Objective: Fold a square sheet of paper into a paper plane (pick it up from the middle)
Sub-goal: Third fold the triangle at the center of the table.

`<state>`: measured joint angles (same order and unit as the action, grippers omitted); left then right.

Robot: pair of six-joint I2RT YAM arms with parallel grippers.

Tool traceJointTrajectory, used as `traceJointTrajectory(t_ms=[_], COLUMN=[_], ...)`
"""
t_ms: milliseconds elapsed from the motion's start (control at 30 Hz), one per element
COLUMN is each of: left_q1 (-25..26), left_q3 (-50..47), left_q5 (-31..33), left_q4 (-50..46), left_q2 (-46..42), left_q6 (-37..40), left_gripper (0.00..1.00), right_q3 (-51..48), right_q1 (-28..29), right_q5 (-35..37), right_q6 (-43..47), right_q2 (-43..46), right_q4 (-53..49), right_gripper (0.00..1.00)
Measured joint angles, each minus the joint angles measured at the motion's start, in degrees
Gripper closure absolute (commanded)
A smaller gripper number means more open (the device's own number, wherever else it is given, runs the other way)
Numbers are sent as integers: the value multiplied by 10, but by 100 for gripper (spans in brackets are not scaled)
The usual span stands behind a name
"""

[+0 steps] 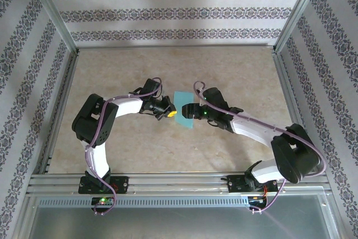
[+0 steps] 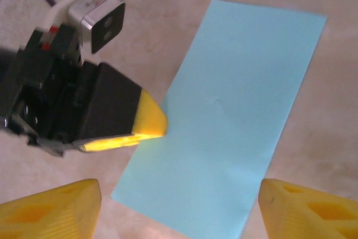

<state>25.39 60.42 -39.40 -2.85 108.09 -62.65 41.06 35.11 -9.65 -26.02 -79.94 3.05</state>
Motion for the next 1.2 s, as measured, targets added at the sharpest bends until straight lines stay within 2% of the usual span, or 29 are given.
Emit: traceJointTrajectory(t_ms=[133, 367, 767, 867, 1067, 1200], left_q1=[1, 2, 2, 4, 4, 4], left_q3=[0, 0, 0, 0, 0, 0], left_q5=[2, 6, 6, 6, 6, 6], left_q4=[7, 7, 8, 8, 8, 7], left_q2=[-2, -2, -2, -2, -2, -2], left_q6=[-25, -40, -49, -49, -49, -49], left_gripper=[100, 100, 100, 100, 100, 100], right_q3=[-23, -82, -66, -56, -49, -50], right_q1=[48, 128, 150, 150, 151, 158], right_q5=[65, 155, 226, 240, 249, 248], right_q6=[99, 248, 361, 377, 398, 400], right_q2=[6, -2, -117, -138, -151, -146], right_q4=[7, 94, 179, 203, 228, 230], right_gripper=[23, 22, 24, 29, 50, 60])
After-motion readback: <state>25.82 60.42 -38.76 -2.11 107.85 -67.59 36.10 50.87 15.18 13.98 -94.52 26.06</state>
